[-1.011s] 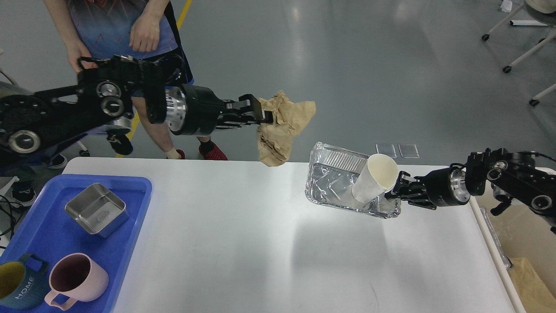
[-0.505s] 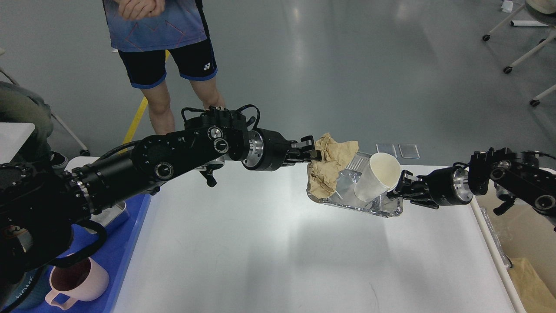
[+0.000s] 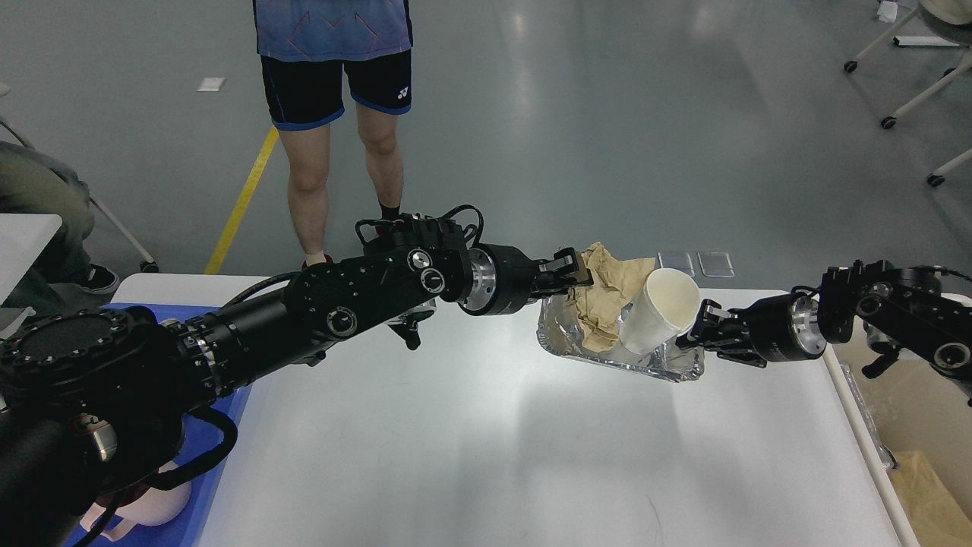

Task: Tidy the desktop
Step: 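Carry the napkin into the foil tray and release it, then withdraw the left gripper back toward the blue tray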

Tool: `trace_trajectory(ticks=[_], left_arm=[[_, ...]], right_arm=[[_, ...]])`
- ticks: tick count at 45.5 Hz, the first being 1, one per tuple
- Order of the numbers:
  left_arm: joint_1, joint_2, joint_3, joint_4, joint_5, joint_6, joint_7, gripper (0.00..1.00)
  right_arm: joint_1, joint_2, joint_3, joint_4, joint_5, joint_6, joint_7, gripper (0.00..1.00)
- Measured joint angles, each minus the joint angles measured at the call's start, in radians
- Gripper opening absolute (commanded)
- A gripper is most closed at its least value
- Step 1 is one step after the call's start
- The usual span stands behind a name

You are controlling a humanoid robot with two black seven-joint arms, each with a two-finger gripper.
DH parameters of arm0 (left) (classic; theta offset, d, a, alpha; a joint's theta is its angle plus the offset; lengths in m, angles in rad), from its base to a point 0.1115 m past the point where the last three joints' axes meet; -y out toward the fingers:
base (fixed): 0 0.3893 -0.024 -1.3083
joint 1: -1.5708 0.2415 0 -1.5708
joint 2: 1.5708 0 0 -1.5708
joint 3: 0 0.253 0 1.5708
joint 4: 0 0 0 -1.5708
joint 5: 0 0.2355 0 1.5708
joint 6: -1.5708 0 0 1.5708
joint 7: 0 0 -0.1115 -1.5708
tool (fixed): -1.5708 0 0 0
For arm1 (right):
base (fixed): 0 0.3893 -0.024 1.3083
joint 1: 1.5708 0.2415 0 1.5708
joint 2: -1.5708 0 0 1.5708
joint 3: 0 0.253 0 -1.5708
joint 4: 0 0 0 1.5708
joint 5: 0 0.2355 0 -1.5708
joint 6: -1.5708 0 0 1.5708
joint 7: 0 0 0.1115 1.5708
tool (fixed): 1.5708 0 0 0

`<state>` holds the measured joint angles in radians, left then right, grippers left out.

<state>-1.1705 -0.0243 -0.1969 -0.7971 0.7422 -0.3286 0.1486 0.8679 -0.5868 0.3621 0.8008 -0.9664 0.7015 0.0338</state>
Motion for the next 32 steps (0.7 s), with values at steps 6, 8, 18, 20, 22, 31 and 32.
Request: trace_trajectory(ticks=[6,8,18,20,22,31,32], left_arm=[[0.0,0.007,-0.01,0.0,-0.028,-0.006,0.0,0.96],[0.0,0.007,-0.011,-0.001,-0.032,-0.007,0.0,0.96],[0.0,0.014,-0.029,-0.002,-0.039,-0.004,-0.001,0.96],[0.002,0.018,-0.054,-0.002,-0.048,0.0,-0.007,0.96],[0.01,0.022,-0.082,-0.002,-0.057,0.003,-0.011,0.96],[0.106,0.084,-0.279,-0.002,-0.096,0.034,-0.018,0.96],[0.123,0.089,-0.313,-0.002,-0.104,0.036,-0.018,0.96]], right_arm=[[-0.002,0.0,0.0,0.0,0.0,0.0,0.0,0.0],[-0.003,0.001,0.0,0.0,0.0,0.0,0.0,0.0],[-0.004,0.001,0.0,-0.001,0.0,-0.005,0.0,0.0],[-0.004,0.001,0.0,-0.001,0.0,-0.005,0.0,0.0],[-0.004,0.001,0.0,-0.001,0.0,-0.005,0.0,0.0],[-0.004,0.001,0.001,-0.001,0.0,-0.006,0.0,0.0],[-0.004,0.001,0.001,-0.001,0.0,-0.006,0.0,0.0]])
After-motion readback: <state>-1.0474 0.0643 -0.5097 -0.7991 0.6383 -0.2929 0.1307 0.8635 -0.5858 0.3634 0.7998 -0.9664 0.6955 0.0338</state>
